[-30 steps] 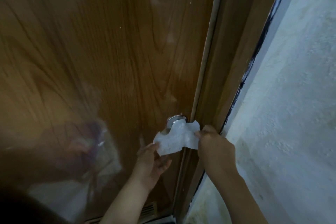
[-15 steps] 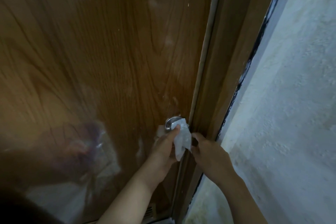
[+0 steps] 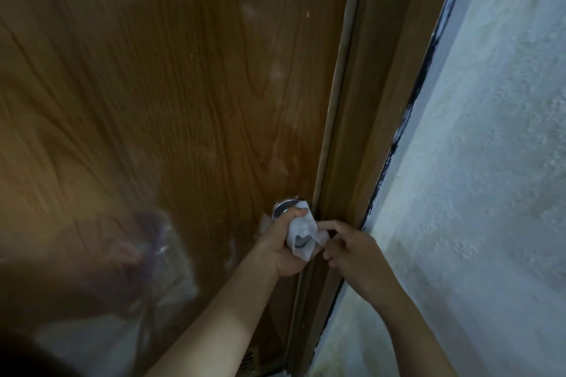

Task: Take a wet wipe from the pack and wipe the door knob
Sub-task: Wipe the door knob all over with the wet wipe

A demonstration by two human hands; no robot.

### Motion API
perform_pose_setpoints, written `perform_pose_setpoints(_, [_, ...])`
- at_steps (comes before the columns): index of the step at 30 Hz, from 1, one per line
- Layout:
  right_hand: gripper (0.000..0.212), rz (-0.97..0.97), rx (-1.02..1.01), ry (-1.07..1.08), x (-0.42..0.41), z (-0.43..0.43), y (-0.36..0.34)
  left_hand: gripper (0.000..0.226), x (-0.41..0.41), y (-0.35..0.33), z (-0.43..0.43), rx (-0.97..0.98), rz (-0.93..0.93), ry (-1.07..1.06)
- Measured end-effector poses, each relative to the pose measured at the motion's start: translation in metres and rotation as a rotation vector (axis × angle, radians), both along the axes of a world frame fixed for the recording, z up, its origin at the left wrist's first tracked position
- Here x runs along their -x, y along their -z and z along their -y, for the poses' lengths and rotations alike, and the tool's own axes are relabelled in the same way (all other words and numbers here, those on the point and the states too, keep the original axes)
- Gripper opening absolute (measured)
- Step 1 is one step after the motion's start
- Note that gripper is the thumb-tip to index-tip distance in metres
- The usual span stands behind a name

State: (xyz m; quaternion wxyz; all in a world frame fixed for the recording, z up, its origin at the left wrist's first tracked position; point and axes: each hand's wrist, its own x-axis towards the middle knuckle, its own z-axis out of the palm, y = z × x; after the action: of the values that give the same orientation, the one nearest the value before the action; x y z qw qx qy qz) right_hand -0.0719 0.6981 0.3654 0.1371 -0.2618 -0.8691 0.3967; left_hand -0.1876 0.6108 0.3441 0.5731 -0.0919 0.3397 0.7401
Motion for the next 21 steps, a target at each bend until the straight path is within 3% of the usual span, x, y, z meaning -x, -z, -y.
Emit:
perform_pose_setpoints(7, [0.012,-0.139,0.075,0.05,-0.007,-0.006,-0.008,0.031,0.005,0.003,-0.016,-0.022,-0.103,-0.004])
perform_pose_setpoints(11, [0.022,-0.159,0.093,0.057,-0.011,-0.009,-0.008,0.06,0.011,-0.006,-0.01,0.032,-0.018,-0.036])
perform_pose_setpoints(13, [0.017,-0.156,0.085,0.054,-0.01,-0.007,-0.008,0.062,0.007,-0.011,-0.007,0.077,-0.045,-0.035])
perform_pose_setpoints(18, [0.009,-0.167,0.03,0.079,-0.003,-0.002,-0.013,0.028,-0.003,-0.013,-0.014,0.193,-0.325,-0.005])
perform_pose_setpoints(21, [0.014,-0.172,0.019,0.09,-0.002,-0.001,-0.014,0.008,-0.005,-0.01,-0.017,0.204,-0.387,0.024])
